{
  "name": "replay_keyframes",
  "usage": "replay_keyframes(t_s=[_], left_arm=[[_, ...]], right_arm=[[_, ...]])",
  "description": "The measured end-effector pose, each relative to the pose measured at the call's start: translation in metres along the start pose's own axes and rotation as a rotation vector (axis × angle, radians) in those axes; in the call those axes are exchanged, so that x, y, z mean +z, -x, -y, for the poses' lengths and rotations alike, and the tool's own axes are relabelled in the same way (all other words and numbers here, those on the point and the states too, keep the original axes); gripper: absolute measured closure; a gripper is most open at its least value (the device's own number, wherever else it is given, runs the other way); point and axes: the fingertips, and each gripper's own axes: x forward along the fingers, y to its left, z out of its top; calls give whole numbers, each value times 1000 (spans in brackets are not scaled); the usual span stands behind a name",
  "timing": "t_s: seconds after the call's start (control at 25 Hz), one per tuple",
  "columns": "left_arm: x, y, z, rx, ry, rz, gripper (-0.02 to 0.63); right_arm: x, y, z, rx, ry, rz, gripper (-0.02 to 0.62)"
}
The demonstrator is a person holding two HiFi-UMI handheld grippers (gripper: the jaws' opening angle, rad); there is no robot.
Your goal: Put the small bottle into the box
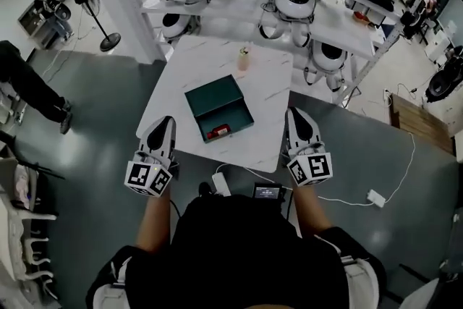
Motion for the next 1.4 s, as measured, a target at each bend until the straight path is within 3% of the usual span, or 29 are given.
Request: replay_keyframes(t_s=[0.16, 0.32, 0.48, 0.68, 1.04, 1.4], left_arm=[[3, 30, 39, 20, 6, -21, 584], [-17, 53, 82, -20, -30, -59, 584], [-44, 72, 105, -61, -45, -132, 584], [-48, 87, 113, -84, -14, -131, 584], [-42, 133, 103, -194, -10, -90, 584], [-47, 238, 35, -83, 30, -77, 584]], right_arm=[[1, 41, -4, 62, -53, -4, 563], [-18, 77, -19, 123, 1, -54, 563], [-36, 108, -28, 111, -20, -104, 563], [-41, 126, -46, 107, -37, -149, 563], [-47, 144, -110, 13, -21, -186, 563], [-58, 170, -218, -29, -3, -222, 563]])
